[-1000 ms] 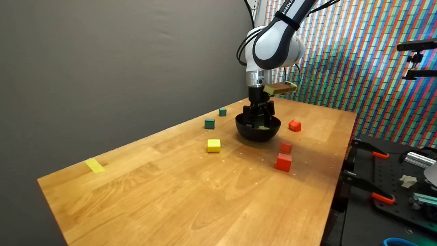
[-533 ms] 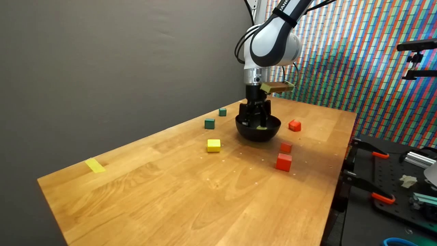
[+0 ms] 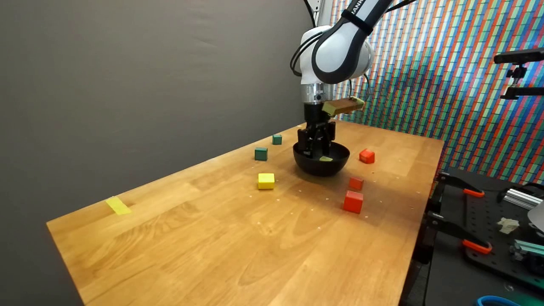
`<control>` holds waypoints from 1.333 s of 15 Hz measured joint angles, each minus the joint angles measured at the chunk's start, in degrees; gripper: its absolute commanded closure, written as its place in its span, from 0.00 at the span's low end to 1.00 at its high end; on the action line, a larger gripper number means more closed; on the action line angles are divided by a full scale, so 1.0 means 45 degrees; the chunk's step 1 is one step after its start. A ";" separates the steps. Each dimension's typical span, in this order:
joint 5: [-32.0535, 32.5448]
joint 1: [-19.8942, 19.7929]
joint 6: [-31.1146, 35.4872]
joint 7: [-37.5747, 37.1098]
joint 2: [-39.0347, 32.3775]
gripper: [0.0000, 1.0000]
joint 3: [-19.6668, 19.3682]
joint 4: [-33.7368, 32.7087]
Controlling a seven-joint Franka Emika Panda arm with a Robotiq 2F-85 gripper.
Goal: Move the blocks in the black bowl and put them around the bowl
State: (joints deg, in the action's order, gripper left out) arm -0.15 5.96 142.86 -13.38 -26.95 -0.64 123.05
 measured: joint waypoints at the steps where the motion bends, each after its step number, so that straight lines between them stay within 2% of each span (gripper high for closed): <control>1: 0.0128 0.0104 -0.0069 -0.0181 0.0035 0.44 -0.0029 -0.0027; 2: 0.0246 0.0200 -0.0153 -0.0369 0.0051 0.46 -0.0041 -0.0065; 4: 0.0285 0.0337 -0.0271 -0.0604 0.0051 0.36 -0.0042 -0.0109; 6: 0.0285 0.0438 -0.0471 -0.0681 0.0050 0.33 -0.0029 -0.0128; 7: 0.0285 0.0472 -0.0511 -0.0720 0.0046 0.25 -0.0018 -0.0128; 8: 0.0285 0.0500 -0.0549 -0.0749 0.0040 0.28 -0.0014 -0.0128; 12: 0.0107 0.0513 -0.0595 -0.0820 -0.0087 0.27 0.0038 -0.0107; 15: -0.0296 0.0460 -0.0581 -0.0819 -0.0145 0.32 0.0057 -0.0103; 18: -0.0846 0.0326 -0.0460 -0.0811 -0.0146 0.32 0.0078 -0.0107; 20: -0.1224 0.0205 -0.0366 -0.0785 -0.0164 0.36 0.0133 -0.0106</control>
State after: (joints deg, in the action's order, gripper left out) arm -5.66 6.88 141.22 -16.91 -27.69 -0.04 122.57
